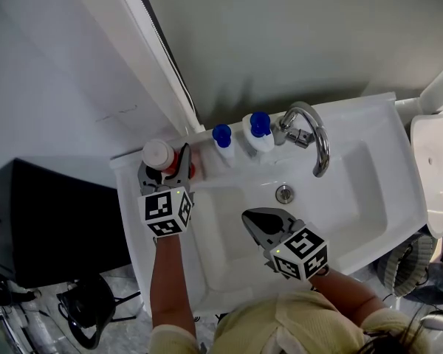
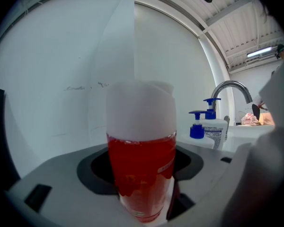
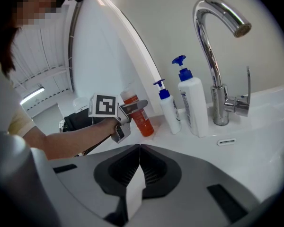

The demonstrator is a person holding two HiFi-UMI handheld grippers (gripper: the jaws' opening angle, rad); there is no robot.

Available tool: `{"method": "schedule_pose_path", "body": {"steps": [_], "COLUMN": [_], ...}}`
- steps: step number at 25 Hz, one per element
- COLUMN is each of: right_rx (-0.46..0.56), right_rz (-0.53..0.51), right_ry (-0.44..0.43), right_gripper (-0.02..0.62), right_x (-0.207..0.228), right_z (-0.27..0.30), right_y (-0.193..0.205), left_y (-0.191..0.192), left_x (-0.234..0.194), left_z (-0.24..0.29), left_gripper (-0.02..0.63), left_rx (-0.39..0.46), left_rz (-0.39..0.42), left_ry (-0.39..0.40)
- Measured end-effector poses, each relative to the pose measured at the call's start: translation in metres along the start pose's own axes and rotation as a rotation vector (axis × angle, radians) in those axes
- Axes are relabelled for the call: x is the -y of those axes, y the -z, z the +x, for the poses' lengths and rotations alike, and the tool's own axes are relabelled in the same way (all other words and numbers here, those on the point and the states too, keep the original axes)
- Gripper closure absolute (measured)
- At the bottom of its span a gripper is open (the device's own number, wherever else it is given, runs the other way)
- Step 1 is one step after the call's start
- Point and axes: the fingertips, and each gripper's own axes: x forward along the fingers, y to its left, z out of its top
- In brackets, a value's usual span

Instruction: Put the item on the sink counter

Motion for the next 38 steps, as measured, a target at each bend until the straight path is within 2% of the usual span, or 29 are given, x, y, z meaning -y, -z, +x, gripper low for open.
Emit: {"method": "schedule_pose_path", "body": {"steps": [8,17,26,38], "right_rx": [-0.003,0.0,-0.002,0.005], "right_rz": [-0.007,-0.009,-0.014,-0.026], "right_ry": [-0.002,0.01,0.01,0.01], "right_gripper": [0.572,0.572,0.572,0.572], "right_x": [-0.003,-0.003,-0.004,-0.009], "right_z": [-0.003,-0.005,-0.008,-0.013], "right_y": [0.001,0.001,0.001,-0.001], "left_y": [-0.001,-0.001,-0.001,-0.007], "left_x": [0.001,-0.002,-0.002,-0.002], "left_z": [0.0,-0.001,-0.002,-0.011], "left_gripper": [0.293,0.278,0.265,0.259], "left_rx": [0.017,0.037,0.043,0.066], "left_rz": [0.012,-0.005,0.014,-0.018], "left_ry": [0.004,-0.025,-0.047,-0.053]}}
